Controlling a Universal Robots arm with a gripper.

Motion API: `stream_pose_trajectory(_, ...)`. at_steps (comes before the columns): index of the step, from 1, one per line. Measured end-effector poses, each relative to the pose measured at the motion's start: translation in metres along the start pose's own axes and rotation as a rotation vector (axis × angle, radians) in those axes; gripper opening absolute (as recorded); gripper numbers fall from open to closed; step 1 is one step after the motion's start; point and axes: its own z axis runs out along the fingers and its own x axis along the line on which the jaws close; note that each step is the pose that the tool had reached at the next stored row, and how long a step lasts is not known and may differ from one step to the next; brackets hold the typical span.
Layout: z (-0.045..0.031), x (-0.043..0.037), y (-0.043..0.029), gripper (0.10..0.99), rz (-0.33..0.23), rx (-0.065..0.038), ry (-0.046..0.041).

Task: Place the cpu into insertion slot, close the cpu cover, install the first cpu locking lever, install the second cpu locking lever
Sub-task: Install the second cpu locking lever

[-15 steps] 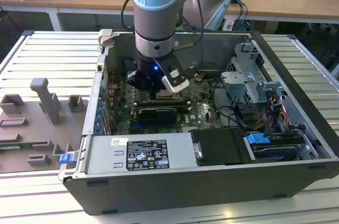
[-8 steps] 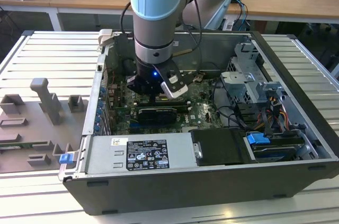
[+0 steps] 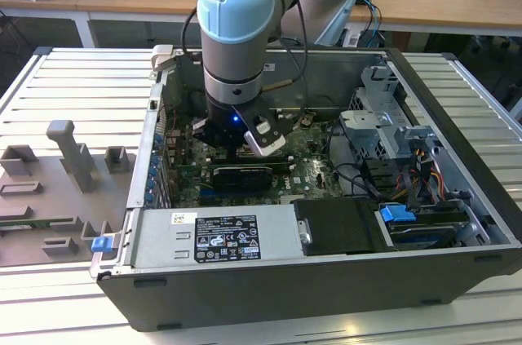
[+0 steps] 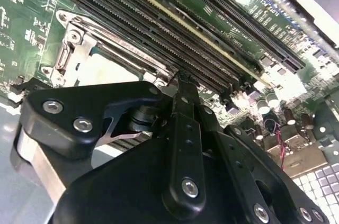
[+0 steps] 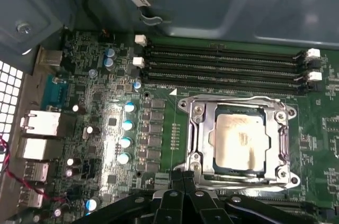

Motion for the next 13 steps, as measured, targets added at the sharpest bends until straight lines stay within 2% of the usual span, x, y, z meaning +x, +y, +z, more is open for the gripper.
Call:
stream_pose_trajectory(4, 0.0035, 0.0001, -0.0007, 0.106, -0.003, -0.027, -0.0018)
stream_pose_trajectory(6, 0.0046, 0.0004, -0.0010, 0.106, -0.003, -0.032, -0.0022)
stream_pose_trajectory(8, 0.0045, 0.0006, -0.0010, 0.106, -0.003, -0.032, -0.0020)
stream_pose_trajectory(9, 0.0003, 0.0006, 0.0001, 0.106, -0.003, -0.033, -0.0022)
stream_pose_trajectory(10, -0.0105, 0.0004, 0.0024, 0.106, -0.003, -0.032, -0.0020)
stream_pose_trajectory(12, -0.0254, 0.0001, 0.0058, 0.106, -0.003, -0.032, -0.0020)
stream_pose_trajectory(13, -0.0255, 0.0001, 0.0059, 0.106, -0.003, -0.033, -0.0021)
